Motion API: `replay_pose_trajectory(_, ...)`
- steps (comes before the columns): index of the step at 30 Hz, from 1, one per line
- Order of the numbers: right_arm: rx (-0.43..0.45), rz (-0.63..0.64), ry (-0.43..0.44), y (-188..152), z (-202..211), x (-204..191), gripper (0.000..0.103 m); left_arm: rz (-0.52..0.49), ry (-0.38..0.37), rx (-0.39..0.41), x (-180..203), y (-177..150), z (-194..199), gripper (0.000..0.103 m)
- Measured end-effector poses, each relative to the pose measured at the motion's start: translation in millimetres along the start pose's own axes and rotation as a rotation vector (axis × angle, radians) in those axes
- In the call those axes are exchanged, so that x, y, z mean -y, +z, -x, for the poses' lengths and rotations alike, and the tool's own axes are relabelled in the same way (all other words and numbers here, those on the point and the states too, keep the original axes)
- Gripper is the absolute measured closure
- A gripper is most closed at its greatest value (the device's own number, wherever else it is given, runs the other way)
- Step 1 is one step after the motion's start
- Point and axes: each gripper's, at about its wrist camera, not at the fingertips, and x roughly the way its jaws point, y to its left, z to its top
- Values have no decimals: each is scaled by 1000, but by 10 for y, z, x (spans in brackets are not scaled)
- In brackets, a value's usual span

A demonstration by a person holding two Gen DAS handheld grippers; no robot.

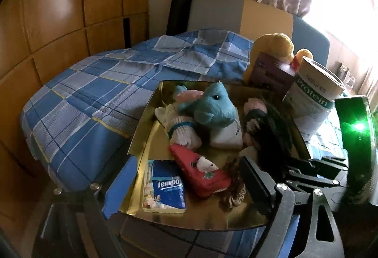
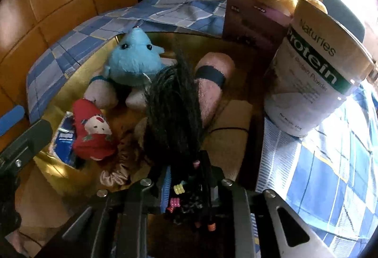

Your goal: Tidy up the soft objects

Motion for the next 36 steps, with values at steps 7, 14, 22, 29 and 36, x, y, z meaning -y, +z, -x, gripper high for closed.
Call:
replay_pose_trajectory(7, 70, -46, 43, -93, 186, 88, 61, -1, 9, 15, 29, 16, 33, 2)
replay_pose_trajectory(14, 198, -112, 23, -195, 536, 150, 38, 1, 1, 39, 103, 37, 142, 0)
replay_pose_trajectory(22, 262, -154, -73, -276, 725, 193, 38, -19, 30, 64, 227, 33, 263, 0)
replay_pose_trajectory(29, 272, -152, -108, -344, 745, 199, 38, -24, 47, 64, 263, 18, 291, 0)
replay_pose_trajectory(36, 277, -149, -115, -343, 763, 184, 38, -20, 39, 69, 260, 6, 324, 0)
